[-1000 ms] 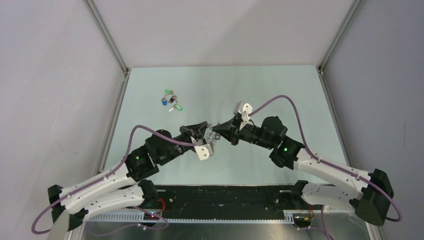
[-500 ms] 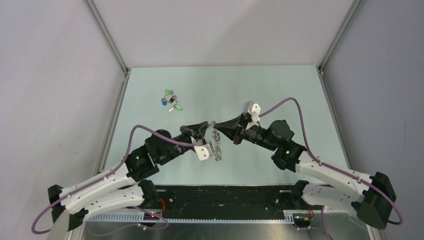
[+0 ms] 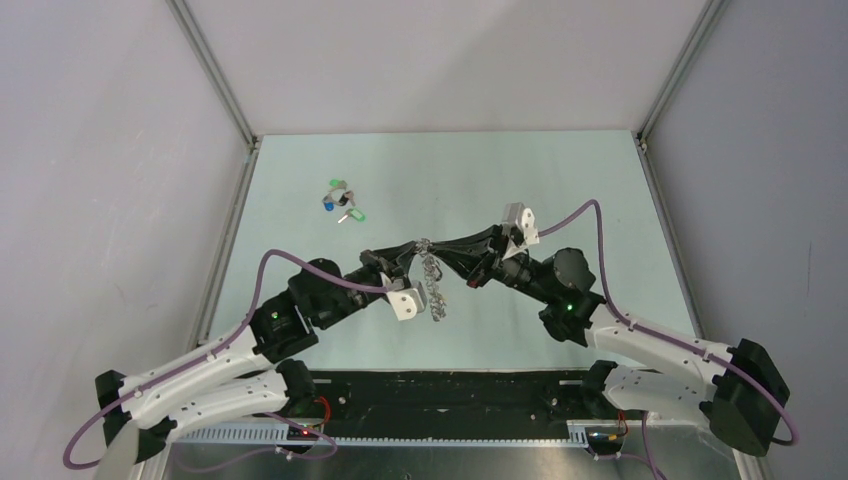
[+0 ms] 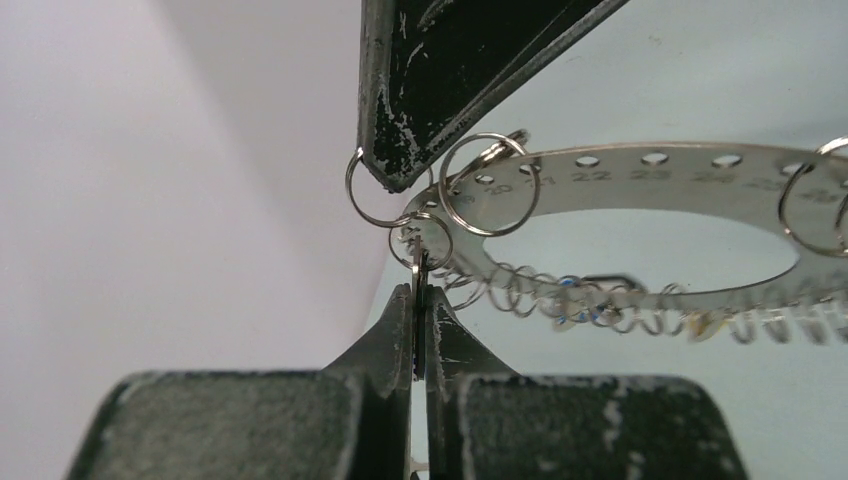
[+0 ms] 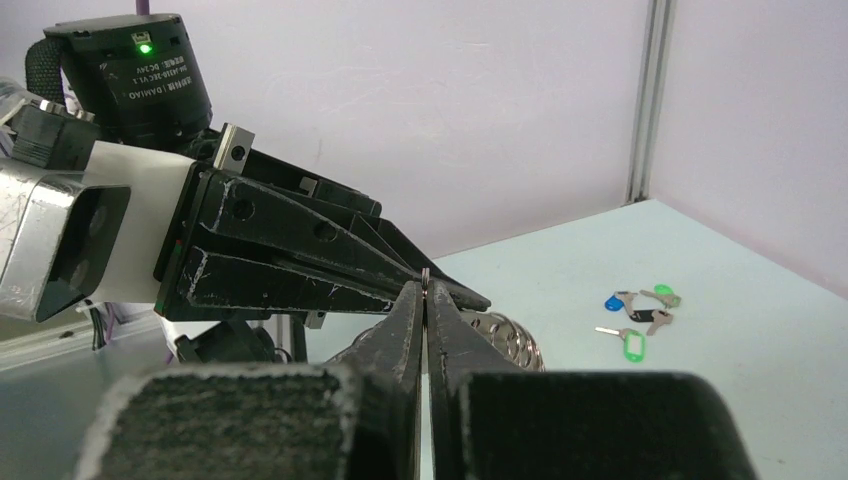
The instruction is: Remove the keys from the keyring
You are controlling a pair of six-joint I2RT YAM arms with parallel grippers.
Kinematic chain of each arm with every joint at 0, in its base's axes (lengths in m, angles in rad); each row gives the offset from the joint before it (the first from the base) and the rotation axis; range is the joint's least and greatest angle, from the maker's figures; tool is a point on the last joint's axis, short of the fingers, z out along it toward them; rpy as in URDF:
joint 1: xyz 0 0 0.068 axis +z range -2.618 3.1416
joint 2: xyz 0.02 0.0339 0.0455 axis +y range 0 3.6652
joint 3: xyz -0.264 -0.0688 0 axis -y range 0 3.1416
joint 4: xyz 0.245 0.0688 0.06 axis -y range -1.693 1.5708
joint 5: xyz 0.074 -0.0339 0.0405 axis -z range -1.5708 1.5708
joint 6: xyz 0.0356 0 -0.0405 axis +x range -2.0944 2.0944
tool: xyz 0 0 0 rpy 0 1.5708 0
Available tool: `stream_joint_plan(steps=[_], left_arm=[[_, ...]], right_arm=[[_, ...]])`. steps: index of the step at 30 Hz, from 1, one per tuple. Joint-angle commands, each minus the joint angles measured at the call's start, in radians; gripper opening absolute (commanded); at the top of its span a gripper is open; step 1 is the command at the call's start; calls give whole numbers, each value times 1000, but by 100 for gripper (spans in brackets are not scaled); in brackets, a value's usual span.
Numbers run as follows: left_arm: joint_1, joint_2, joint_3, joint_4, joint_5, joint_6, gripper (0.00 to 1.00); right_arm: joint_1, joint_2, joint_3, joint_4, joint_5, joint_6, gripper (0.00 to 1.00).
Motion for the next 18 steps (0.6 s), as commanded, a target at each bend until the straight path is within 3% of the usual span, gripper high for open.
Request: stream_joint_plan(steps=[1, 7, 18], left_arm=[[-4, -15, 23, 34, 16, -9, 0], [-3, -7, 24, 35, -15, -3, 0], [0, -11, 24, 36, -60, 12, 0]], right_arm=[[-23, 9, -18, 181, -22, 73, 0], [-55, 33, -59, 294, -89, 190, 0], [-74, 21, -67, 267, -169, 313, 0]])
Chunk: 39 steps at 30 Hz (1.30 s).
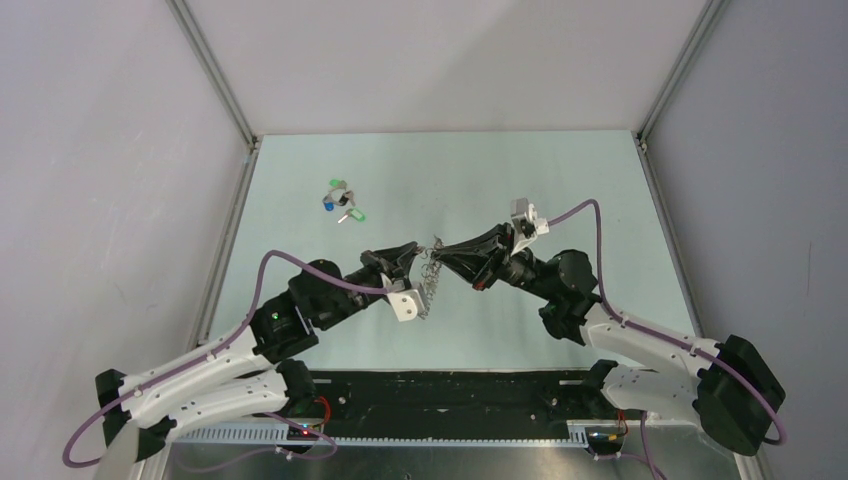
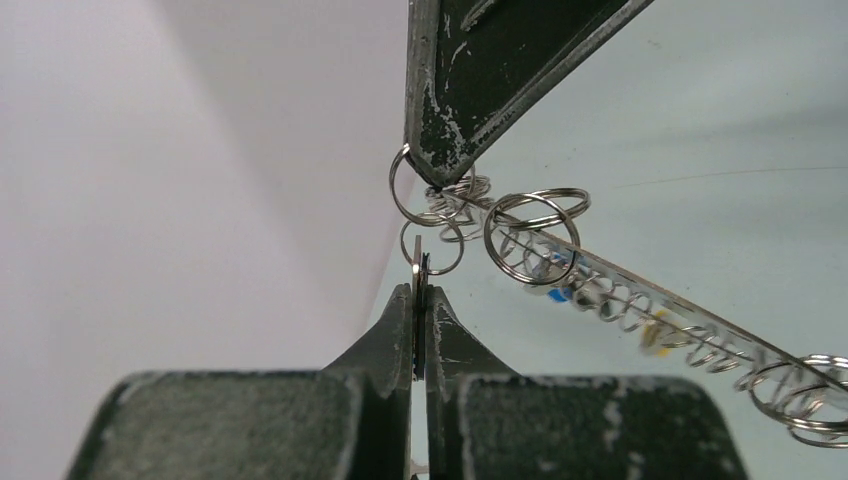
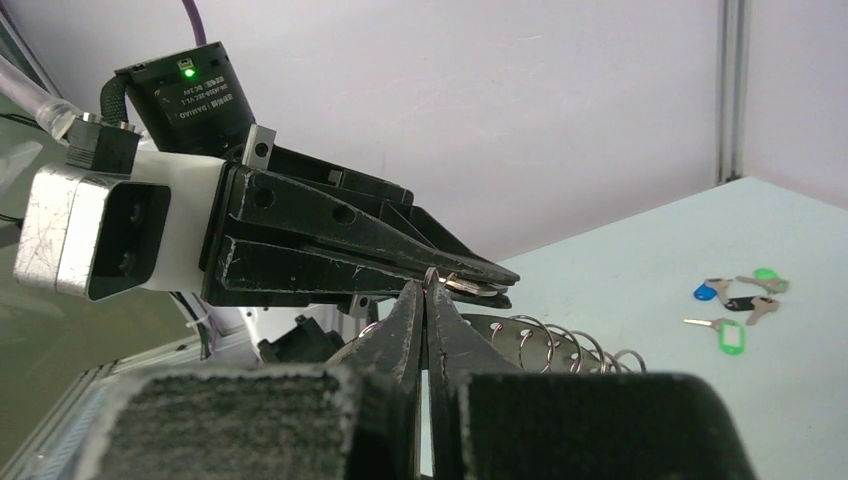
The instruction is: Remove the keys from the keyring
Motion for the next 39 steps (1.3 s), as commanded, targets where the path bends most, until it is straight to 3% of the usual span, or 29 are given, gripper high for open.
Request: stream_joint_plan(steps=[1, 21, 25, 32, 39], left_arm=[[5, -12, 24, 32, -52, 13, 0], [7, -48, 4, 87, -104, 31, 0], [7, -49, -1, 93, -102, 33, 0], [6, -50, -4, 94, -91, 31, 0], [7, -55, -3, 93, -90, 29, 0]], right_arm=[[-5, -21, 10, 61, -51, 74, 0], [-16, -45, 21, -148, -134, 228, 0], [-15, -5, 70, -262, -184, 222, 0], [-17, 49, 112, -304, -209, 207, 0], [-31, -24, 113, -389, -145, 91, 1]])
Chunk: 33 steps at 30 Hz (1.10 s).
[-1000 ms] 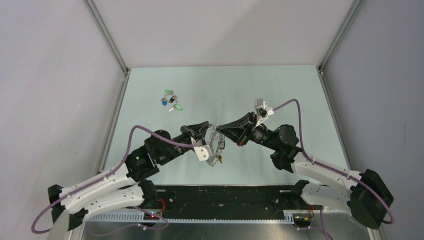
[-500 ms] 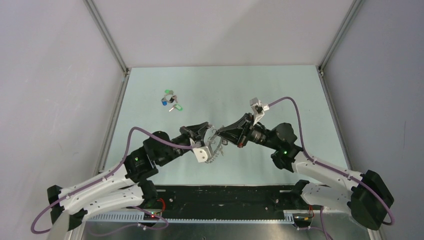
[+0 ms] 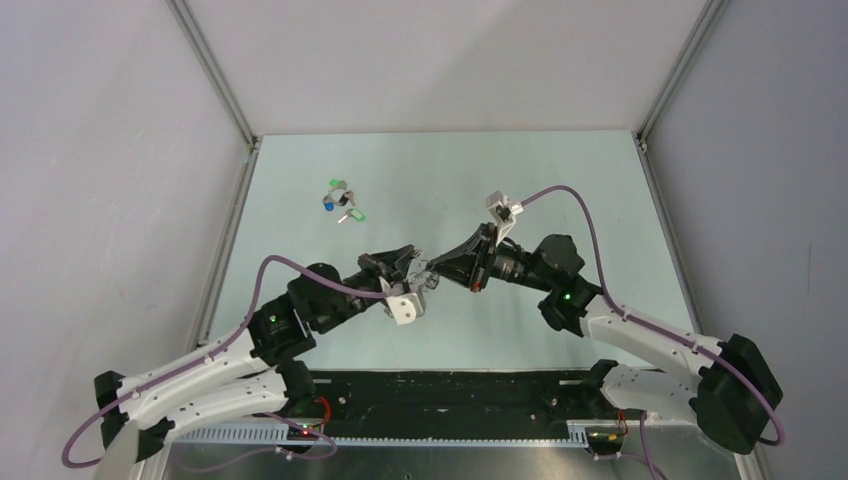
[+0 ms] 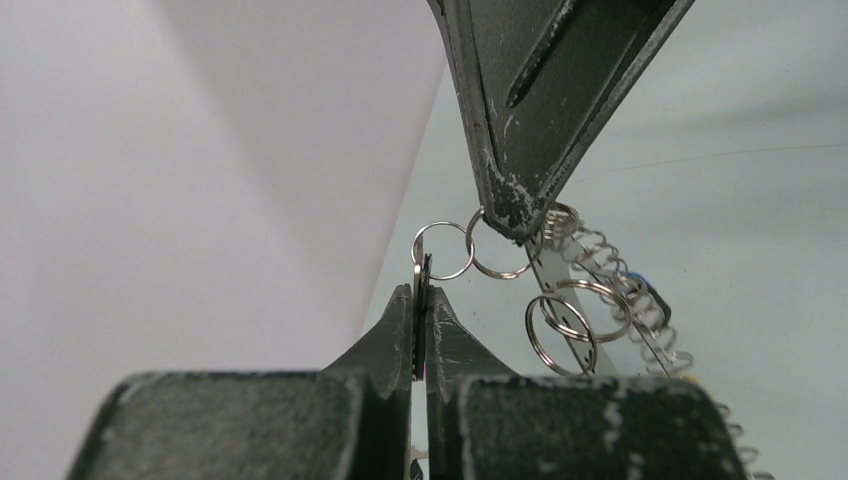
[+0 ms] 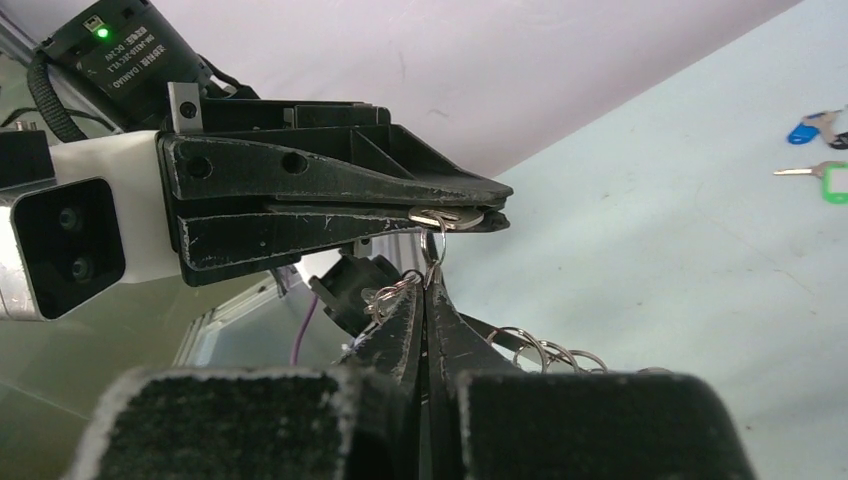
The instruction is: Remove the keys from the keyring
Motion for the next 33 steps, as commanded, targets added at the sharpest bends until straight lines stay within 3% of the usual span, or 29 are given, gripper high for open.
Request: stream_joint_plan(steps=[1, 3, 9, 20, 33], left_arm=[[15, -32, 11, 118, -65, 19, 0], [15, -34, 11, 117, -62, 19, 0], [14, -29, 11, 117, -50, 18, 0], [13, -27, 12, 117, -42, 13, 0], [13, -27, 12, 117, -33, 8, 0]], right_arm=[[-6, -64, 29, -118, 1, -108, 10], [-7, -80, 30, -174, 30, -163, 24], [-4, -111, 30, -248, 71, -305, 33], [57, -141, 31, -152, 109, -565, 33], [120, -81, 32, -10, 223, -719, 34]])
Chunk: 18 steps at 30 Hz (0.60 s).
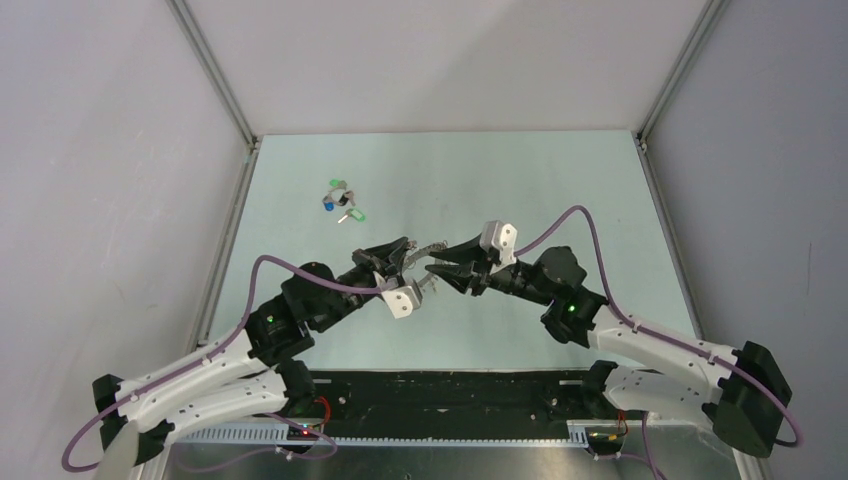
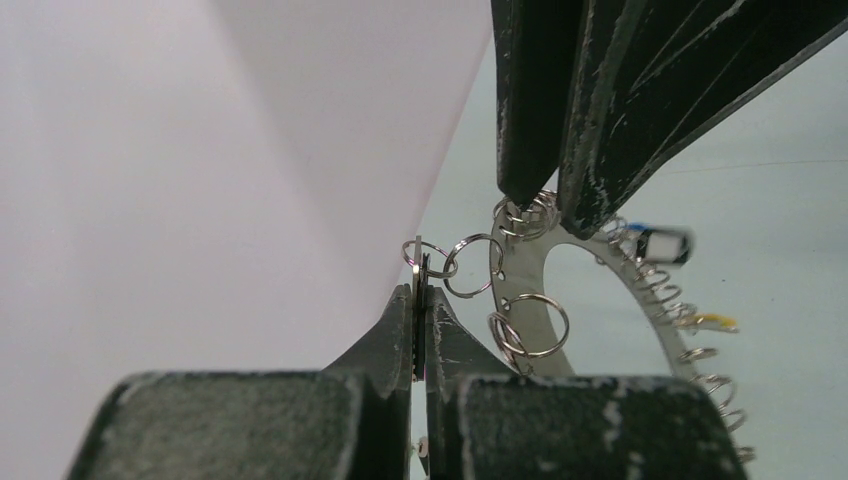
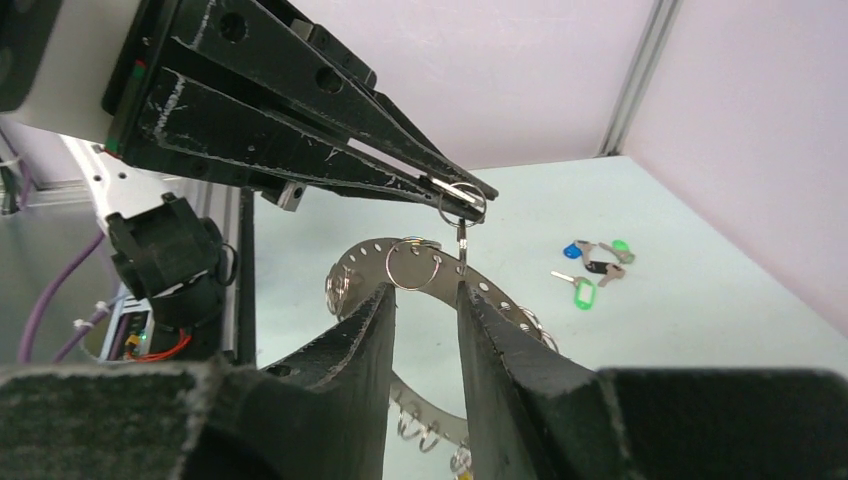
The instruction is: Remove the keys from the keyring
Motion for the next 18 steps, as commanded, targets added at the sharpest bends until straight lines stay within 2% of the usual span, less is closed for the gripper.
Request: stream_joint_plan(steps=[1, 18], left_arm=[[2, -16, 16, 79, 1, 8, 0], [3, -16, 15, 79, 7, 6, 0]], right_arm=[[10, 25, 35, 96, 53, -73, 34], [15, 116, 128, 75, 35, -89, 29]])
